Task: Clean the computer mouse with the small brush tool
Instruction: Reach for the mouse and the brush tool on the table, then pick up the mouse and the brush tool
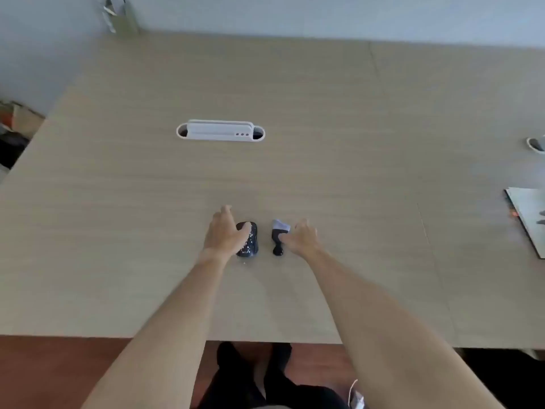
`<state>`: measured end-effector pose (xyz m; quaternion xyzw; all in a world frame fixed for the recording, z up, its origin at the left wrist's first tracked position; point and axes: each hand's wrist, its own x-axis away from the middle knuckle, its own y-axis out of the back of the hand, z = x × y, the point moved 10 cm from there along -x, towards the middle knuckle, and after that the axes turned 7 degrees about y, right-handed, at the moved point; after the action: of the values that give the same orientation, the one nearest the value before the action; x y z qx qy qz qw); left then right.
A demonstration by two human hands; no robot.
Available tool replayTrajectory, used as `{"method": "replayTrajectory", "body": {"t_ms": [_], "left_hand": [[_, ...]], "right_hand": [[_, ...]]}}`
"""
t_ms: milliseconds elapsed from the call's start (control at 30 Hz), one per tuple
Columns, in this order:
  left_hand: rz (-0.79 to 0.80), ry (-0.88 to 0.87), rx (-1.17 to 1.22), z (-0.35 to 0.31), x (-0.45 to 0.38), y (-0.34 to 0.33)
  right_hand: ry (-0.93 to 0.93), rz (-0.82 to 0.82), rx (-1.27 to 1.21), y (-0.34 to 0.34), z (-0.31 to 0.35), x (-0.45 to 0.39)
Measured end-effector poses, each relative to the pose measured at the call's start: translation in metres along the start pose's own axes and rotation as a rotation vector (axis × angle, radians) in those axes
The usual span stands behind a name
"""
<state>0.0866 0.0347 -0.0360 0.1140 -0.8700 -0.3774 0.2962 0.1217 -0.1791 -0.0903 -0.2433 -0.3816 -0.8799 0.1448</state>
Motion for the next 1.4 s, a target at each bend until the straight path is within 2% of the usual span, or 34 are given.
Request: {"method": "replayTrajectory", "body": {"t_ms": [167, 267, 433, 533, 800, 1000, 1167, 1300, 1400], "left_hand": [[0.048, 0.112, -0.039, 0.029, 0.002, -0.032], [0.035, 0.128, -0.03, 0.034, -0.002, -0.038], [0.037, 0.149, -0.042, 0.037, -0.009, -0.043], [0.037, 0.136, -0.06, 0.032, -0.009, -0.045], [0.031, 0.128, -0.029, 0.029, 0.001, -0.037], [0.019, 0.116, -0.054, 0.027, 0.005, -0.035], [0.032, 0.101, -0.138, 0.026, 0.003, -0.033], [0.038, 0.081, -0.169, 0.026, 0.0, -0.03], [0.043, 0.07, -0.179, 0.025, -0.001, -0.03]], "right_hand": [[-0.096, -0.095, -0.086, -0.029, -0.006, 0.006], [-0.074, -0.164, 0.012, -0.027, -0.003, 0.003], [-0.005, -0.167, 0.158, -0.029, 0.003, 0.0], [0.076, -0.131, 0.226, -0.031, 0.013, 0.0], [0.17, -0.03, 0.028, -0.017, 0.017, 0.007], [0.251, 0.068, 0.067, -0.008, 0.052, 0.004], [0.335, 0.216, 0.278, -0.026, 0.084, 0.003], [0.375, 0.256, 0.4, -0.032, 0.091, 0.005], [0.359, 0.225, 0.509, -0.022, 0.087, 0.004]]}}
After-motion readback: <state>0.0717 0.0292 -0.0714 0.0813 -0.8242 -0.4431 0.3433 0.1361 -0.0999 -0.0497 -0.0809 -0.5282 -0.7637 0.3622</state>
